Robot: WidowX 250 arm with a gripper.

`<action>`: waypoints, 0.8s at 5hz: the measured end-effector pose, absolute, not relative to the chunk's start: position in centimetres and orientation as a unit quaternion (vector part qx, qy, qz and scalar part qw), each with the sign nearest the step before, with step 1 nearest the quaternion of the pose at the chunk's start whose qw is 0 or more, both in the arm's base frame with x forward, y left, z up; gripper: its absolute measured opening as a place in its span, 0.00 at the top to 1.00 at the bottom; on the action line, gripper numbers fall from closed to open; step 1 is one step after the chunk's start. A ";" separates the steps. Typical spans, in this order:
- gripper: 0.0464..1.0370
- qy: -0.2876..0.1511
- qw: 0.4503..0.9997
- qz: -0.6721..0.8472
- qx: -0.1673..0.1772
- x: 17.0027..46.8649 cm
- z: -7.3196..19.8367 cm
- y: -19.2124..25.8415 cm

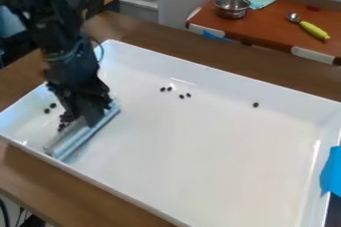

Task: Sweep into pile

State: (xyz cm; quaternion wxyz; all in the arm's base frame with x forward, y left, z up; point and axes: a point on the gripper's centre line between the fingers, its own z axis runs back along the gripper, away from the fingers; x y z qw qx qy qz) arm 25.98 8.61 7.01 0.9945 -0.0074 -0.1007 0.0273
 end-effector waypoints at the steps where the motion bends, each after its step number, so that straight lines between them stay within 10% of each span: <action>1: 0.72 -0.096 0.995 0.022 -0.008 26.2 7.4 10.4; 4: 0.72 -0.097 0.993 0.039 -0.057 27.0 11.2 8.0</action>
